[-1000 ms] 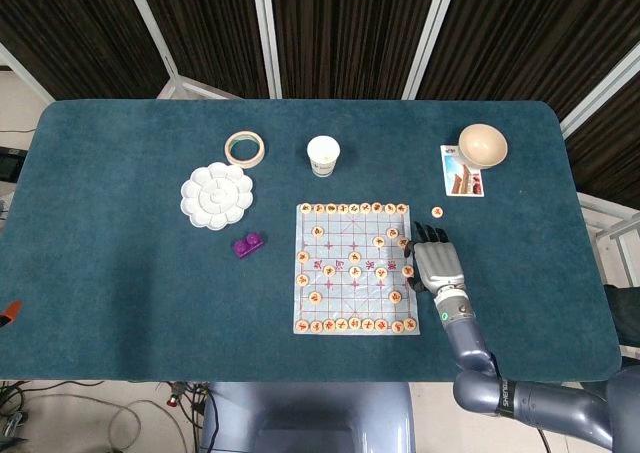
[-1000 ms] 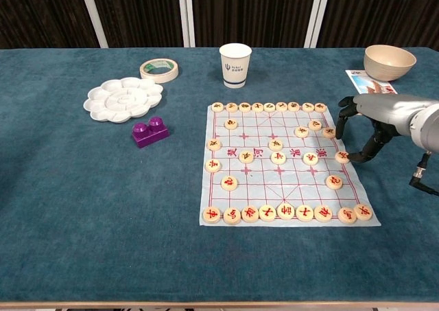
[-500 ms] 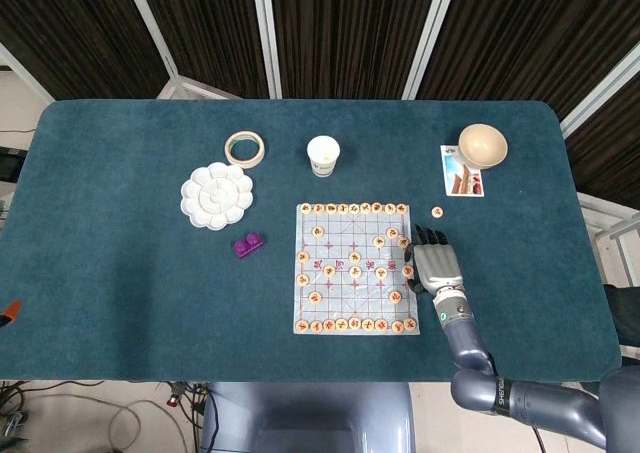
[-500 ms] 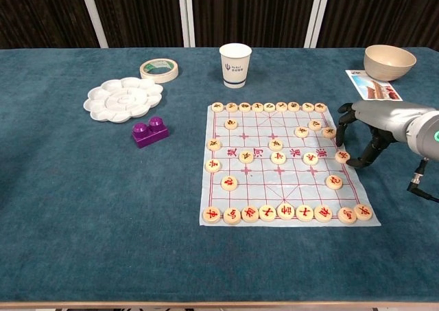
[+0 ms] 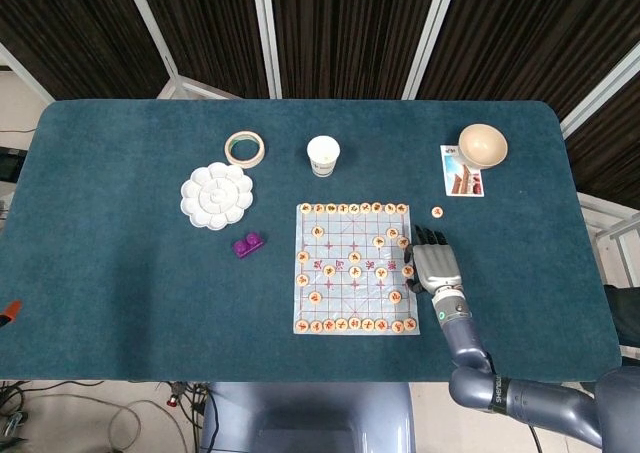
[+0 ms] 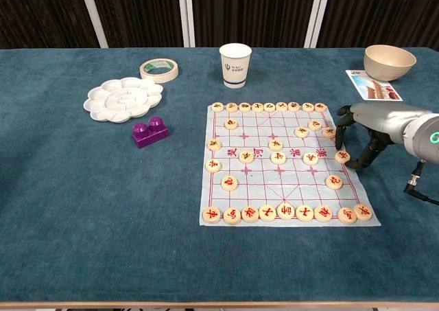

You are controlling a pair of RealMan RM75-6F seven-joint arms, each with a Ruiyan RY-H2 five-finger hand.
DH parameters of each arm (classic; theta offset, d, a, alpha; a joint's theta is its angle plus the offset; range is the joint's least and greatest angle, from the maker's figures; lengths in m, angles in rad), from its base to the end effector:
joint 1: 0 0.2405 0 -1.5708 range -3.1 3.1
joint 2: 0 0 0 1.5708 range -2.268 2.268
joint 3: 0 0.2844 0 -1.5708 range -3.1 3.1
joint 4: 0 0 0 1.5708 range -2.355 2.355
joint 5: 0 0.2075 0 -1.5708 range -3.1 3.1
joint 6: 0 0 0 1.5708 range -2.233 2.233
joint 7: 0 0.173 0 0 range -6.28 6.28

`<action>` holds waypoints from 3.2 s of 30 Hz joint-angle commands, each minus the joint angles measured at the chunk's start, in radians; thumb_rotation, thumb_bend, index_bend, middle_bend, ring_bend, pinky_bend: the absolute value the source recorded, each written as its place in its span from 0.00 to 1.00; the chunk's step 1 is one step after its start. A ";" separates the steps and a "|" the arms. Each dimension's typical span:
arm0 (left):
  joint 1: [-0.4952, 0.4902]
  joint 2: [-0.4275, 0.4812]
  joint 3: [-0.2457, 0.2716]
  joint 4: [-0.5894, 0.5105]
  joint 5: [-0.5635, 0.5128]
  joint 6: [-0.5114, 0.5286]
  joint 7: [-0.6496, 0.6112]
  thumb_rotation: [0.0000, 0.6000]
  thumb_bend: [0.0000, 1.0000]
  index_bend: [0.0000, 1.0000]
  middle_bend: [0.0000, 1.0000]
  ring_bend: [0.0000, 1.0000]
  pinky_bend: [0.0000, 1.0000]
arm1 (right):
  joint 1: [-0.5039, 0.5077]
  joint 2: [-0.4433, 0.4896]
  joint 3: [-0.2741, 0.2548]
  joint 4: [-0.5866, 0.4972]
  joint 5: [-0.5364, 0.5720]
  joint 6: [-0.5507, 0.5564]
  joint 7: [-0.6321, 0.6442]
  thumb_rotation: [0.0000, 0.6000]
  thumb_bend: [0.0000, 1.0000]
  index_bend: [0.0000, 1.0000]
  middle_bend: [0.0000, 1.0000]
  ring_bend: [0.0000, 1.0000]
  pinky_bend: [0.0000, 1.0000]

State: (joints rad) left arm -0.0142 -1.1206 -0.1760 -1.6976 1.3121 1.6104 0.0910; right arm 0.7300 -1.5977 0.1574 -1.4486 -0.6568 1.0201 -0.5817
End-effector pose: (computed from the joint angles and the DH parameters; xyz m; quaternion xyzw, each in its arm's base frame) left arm -0.3448 0.2053 0.2172 -0.4721 -0.3763 -0.3989 0.6902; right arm -0.2312 -0.3855 -0.0351 0.6773 -0.4756 0.2436 0.5057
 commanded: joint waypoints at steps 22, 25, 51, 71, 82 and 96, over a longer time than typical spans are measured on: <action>-0.003 -0.010 -0.001 0.003 -0.001 0.003 0.020 1.00 0.00 0.12 0.00 0.00 0.00 | 0.001 -0.014 0.011 0.033 0.017 -0.022 0.000 1.00 0.38 0.46 0.00 0.00 0.09; -0.003 -0.011 -0.002 0.005 -0.004 0.003 0.022 1.00 0.00 0.12 0.00 0.00 0.00 | 0.003 -0.018 0.011 0.036 0.019 -0.025 -0.002 1.00 0.38 0.46 0.00 0.00 0.09; -0.005 -0.015 -0.003 0.007 -0.006 0.003 0.033 1.00 0.00 0.12 0.00 0.00 0.00 | 0.013 -0.016 0.026 0.034 0.035 -0.029 -0.011 1.00 0.38 0.53 0.00 0.00 0.09; -0.005 -0.014 -0.002 0.006 -0.007 0.001 0.031 1.00 0.00 0.12 0.00 0.00 0.00 | 0.081 0.038 0.063 -0.018 0.144 -0.064 -0.078 1.00 0.38 0.53 0.00 0.00 0.09; -0.003 -0.011 -0.006 0.007 -0.010 0.002 0.025 1.00 0.00 0.12 0.00 0.00 0.00 | 0.133 0.003 0.068 0.040 0.240 -0.041 -0.147 1.00 0.38 0.53 0.00 0.00 0.09; -0.003 -0.011 -0.006 0.006 -0.013 0.001 0.025 1.00 0.00 0.12 0.00 0.00 0.00 | 0.146 -0.017 0.050 0.064 0.250 -0.055 -0.147 1.00 0.38 0.53 0.00 0.00 0.09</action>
State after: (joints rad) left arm -0.0177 -1.1312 -0.1821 -1.6911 1.2996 1.6118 0.1160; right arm 0.8755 -1.6134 0.2085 -1.3852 -0.4062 0.9659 -0.7290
